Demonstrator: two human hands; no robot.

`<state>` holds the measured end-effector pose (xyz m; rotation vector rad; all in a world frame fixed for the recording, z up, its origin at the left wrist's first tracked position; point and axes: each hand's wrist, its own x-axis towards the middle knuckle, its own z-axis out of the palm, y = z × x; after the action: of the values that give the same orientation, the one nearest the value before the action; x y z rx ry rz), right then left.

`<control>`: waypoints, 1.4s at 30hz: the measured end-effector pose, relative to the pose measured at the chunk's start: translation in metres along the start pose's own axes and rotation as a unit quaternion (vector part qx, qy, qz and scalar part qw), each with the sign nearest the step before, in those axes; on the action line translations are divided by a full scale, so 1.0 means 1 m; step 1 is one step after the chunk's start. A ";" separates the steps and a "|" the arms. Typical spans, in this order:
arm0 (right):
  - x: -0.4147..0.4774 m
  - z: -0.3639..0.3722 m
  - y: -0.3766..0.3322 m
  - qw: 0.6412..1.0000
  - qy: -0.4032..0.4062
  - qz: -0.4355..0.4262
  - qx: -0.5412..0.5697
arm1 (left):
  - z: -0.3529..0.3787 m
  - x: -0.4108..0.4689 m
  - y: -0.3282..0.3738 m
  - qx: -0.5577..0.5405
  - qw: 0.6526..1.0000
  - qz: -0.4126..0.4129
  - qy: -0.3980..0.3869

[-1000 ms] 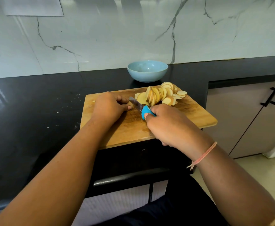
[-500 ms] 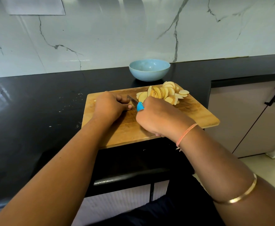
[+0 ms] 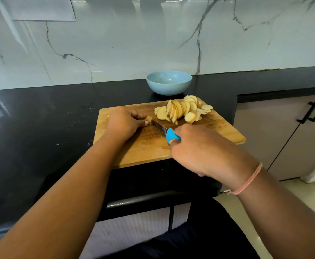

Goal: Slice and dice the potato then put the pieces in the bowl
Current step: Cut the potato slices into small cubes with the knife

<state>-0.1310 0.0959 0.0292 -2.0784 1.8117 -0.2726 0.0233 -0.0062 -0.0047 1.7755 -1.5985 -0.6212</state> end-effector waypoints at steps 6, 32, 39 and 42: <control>0.006 0.011 0.002 0.996 0.069 -0.015 0.051 | -0.004 -0.003 -0.003 -0.028 1.000 0.001 -0.011; 0.036 -0.004 -0.042 0.999 -0.011 -0.002 0.048 | -0.003 0.004 -0.005 -0.031 0.999 0.020 0.003; 0.029 0.002 -0.031 1.000 -0.020 -0.001 0.022 | -0.002 0.006 -0.005 -0.041 0.999 0.005 0.007; 0.019 0.004 -0.030 1.000 -0.015 -0.011 0.018 | -0.001 0.005 -0.006 -0.041 0.999 0.012 0.012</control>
<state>-0.0991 0.0806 0.0359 -2.0682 1.7543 -0.2773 0.0289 -0.0111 -0.0079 1.6954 -1.5534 -0.6428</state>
